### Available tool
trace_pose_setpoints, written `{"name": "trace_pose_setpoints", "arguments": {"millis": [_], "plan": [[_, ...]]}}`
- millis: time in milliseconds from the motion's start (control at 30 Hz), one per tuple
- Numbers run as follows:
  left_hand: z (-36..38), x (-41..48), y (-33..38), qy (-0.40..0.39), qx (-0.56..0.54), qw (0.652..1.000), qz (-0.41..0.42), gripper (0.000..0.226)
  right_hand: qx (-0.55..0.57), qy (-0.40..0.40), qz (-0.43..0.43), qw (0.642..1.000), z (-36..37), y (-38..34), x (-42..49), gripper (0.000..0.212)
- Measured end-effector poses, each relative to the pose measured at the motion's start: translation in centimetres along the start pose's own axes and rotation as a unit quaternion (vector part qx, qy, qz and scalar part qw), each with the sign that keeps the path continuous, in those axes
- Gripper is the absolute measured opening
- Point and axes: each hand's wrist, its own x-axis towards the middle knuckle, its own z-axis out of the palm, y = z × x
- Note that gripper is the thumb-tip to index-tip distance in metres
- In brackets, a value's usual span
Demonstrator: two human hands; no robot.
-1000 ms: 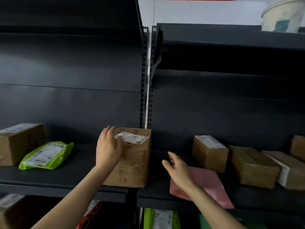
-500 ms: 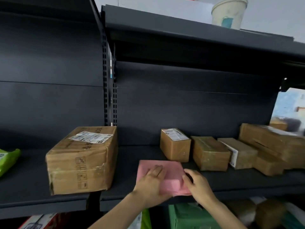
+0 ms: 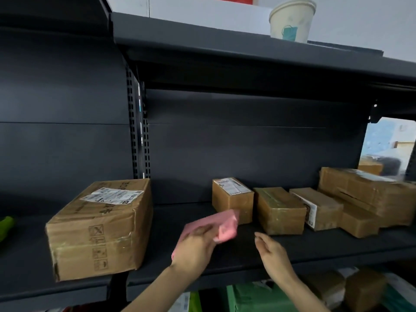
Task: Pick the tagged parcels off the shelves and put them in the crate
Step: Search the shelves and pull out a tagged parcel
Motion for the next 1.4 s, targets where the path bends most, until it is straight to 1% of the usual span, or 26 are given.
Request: {"name": "trace_pose_setpoints", "arguments": {"millis": [33, 67, 100, 133, 200, 267, 300, 333, 400, 433, 500, 600, 667, 700, 733, 767, 833, 900, 967, 1000, 1067, 1133, 1200, 1300, 1367, 1400], "plan": [[-0.8, 0.0, -0.2, 0.051, -0.114, 0.992, -0.007, 0.039, 0.016, -0.009, 0.005, 1.000, 0.1, -0.2, 0.0, 0.037], [-1.8, 0.0, -0.3, 0.089, -0.227, 0.969, -0.024, 0.034, 0.038, -0.020, 0.010, 0.999, 0.2, -0.5, 0.1, 0.039], [-2.8, 0.0, -0.4, 0.107, -0.327, 0.938, -0.048, 0.029, 0.063, -0.032, 0.016, 0.997, 0.4, -0.8, 0.1, 0.042], [-3.7, 0.1, -0.5, 0.105, -0.414, 0.901, -0.075, 0.026, 0.086, -0.044, 0.019, 0.995, 0.5, -1.2, 0.1, 0.046], [-4.8, 0.1, -0.8, 0.065, -0.544, 0.826, -0.130, 0.025, 0.122, -0.059, 0.017, 0.991, 1.0, -2.1, 0.1, 0.054], [-5.3, -0.1, -1.2, 0.034, -0.623, 0.762, -0.174, 0.027, 0.149, -0.075, 0.008, 0.986, 1.5, -2.8, 0.0, 0.056], [-5.4, -0.3, -1.4, 0.026, -0.647, 0.738, -0.189, 0.028, 0.162, -0.086, 0.004, 0.983, 1.7, -3.1, 0.0, 0.052], [-5.4, -0.4, -1.6, 0.021, -0.664, 0.719, -0.202, 0.029, 0.178, -0.097, -0.003, 0.979, 1.9, -3.3, -0.2, 0.042], [-5.2, -0.7, -1.7, 0.016, -0.682, 0.696, -0.224, 0.032, 0.207, -0.106, -0.009, 0.973, 2.3, -3.6, -0.4, 0.017], [-5.1, -0.8, -1.7, 0.015, -0.682, 0.692, -0.236, 0.033, 0.214, -0.099, -0.015, 0.972, 2.5, -3.7, -0.4, 0.015], [-4.8, -0.9, -1.8, 0.017, -0.663, 0.700, -0.265, 0.035, 0.221, -0.072, -0.016, 0.973, 2.9, -3.7, -0.4, 0.018], [-4.6, -0.9, -2.4, 0.015, -0.635, 0.717, -0.286, 0.044, 0.243, -0.045, 0.008, 0.969, 3.2, -3.8, -0.5, 0.012], [-4.5, -1.1, -2.7, 0.008, -0.615, 0.737, -0.282, 0.048, 0.246, -0.030, 0.024, 0.969, 3.4, -3.7, -0.4, 0.013], [-4.4, -1.2, -2.9, 0.007, -0.595, 0.753, -0.282, 0.052, 0.241, -0.024, 0.029, 0.970, 3.5, -3.7, -0.3, 0.014], [-4.3, -1.2, -3.2, 0.015, -0.562, 0.776, -0.285, 0.061, 0.235, -0.019, 0.031, 0.971, 3.5, -3.8, -0.2, 0.016], [-4.1, -1.3, -3.5, 0.032, -0.513, 0.809, -0.286, 0.072, 0.224, -0.016, 0.030, 0.974, 3.4, -3.9, 0.0, 0.018], [-4.2, -1.4, -4.3, 0.079, -0.376, 0.887, -0.256, 0.089, 0.189, -0.020, 0.023, 0.981, 3.4, -4.1, 0.7, 0.020], [-4.3, -1.5, -5.1, 0.107, -0.239, 0.947, -0.185, 0.092, 0.145, -0.034, 0.008, 0.989, 3.5, -4.5, 1.7, 0.021], [-4.2, -1.4, -5.7, 0.083, -0.130, 0.982, -0.110, 0.089, 0.102, -0.062, -0.013, 0.993, 3.9, -5.1, 2.6, 0.021], [-4.1, -1.3, -6.0, 0.064, -0.093, 0.989, -0.092, 0.087, 0.087, -0.078, -0.023, 0.993, 4.2, -5.6, 3.1, 0.021], [-4.0, -1.1, -6.5, 0.032, -0.075, 0.991, -0.111, 0.088, 0.065, -0.103, -0.041, 0.992, 4.7, -6.5, 3.8, 0.025], [-3.9, -0.5, -7.2, -0.009, -0.125, 0.977, -0.170, 0.091, 0.038, -0.109, -0.057, 0.992, 5.2, -7.3, 4.3, 0.030], [-3.6, 0.0, -7.7, -0.039, -0.184, 0.958, -0.218, 0.091, 0.021, -0.099, -0.066, 0.993, 5.6, -7.5, 4.7, 0.030], [-2.5, 0.2, -7.9, -0.013, -0.237, 0.944, -0.227, 0.071, -0.017, -0.081, -0.088, 0.993, 5.9, -7.4, 5.0, 0.023], [-1.9, 0.2, -8.0, 0.019, -0.240, 0.943, -0.230, 0.064, -0.050, -0.052, -0.108, 0.991, 5.6, -7.3, 5.5, 0.017], [-1.8, 0.2, -8.0, 0.034, -0.233, 0.943, -0.234, 0.061, -0.073, -0.026, -0.121, 0.990, 5.2, -7.2, 5.9, 0.018]]}}
